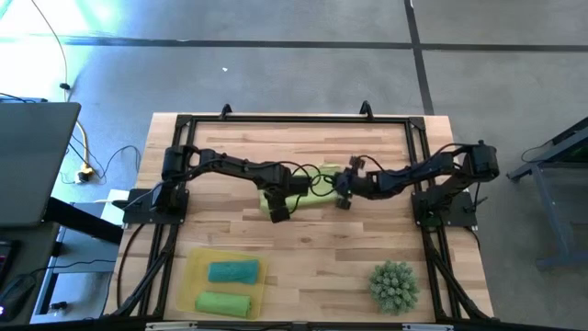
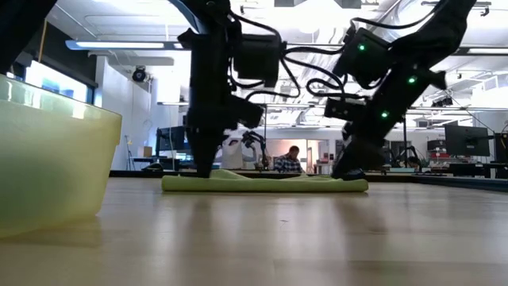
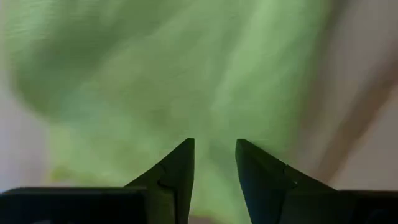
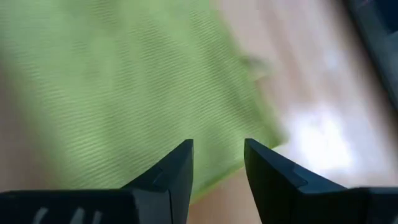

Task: Roll microfiber towels into tight, uniform cylinder then place into a basket
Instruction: Roll the light green microfiber towel

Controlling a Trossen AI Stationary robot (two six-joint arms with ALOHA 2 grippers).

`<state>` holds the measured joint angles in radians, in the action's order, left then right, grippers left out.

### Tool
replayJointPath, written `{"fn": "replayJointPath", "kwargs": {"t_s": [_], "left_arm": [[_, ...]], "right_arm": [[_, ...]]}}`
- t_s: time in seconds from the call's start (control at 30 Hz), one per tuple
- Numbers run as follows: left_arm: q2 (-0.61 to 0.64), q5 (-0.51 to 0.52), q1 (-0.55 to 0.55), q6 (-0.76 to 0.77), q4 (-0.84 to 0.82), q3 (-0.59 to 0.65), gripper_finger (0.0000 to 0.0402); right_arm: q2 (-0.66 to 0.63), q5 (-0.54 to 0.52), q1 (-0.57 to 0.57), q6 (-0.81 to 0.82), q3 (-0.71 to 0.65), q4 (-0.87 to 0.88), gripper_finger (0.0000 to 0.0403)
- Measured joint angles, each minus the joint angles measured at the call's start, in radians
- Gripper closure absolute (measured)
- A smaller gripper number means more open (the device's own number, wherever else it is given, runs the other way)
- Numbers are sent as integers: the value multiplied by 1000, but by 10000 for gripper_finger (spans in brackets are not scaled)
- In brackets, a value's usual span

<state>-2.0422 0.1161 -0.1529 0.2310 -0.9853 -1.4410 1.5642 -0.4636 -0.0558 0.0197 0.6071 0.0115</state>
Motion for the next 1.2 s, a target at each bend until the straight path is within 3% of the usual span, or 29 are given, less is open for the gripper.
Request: {"fn": "replayJointPath", "kwargs": {"t_s": [0.13,0.27,0.43,0.6,0.8,1.2], "left_arm": [[0,-78,23,29,119,5,300],[0,-126,43,30,261,5,300],[0,-107,66,-18,327,-28,300],[1,45,76,-145,159,-107,300],[2,216,36,-242,-13,-123,300],[3,56,-77,-351,59,70,300]], "right_arm": [[0,-97,-53,-197,0,-115,270],[-9,-113,-93,-259,1,-206,270],[-65,-34,-72,-40,42,-162,270],[-70,124,-36,303,44,-136,270],[12,115,14,529,44,-100,270],[153,20,35,558,47,-113,270]]}}
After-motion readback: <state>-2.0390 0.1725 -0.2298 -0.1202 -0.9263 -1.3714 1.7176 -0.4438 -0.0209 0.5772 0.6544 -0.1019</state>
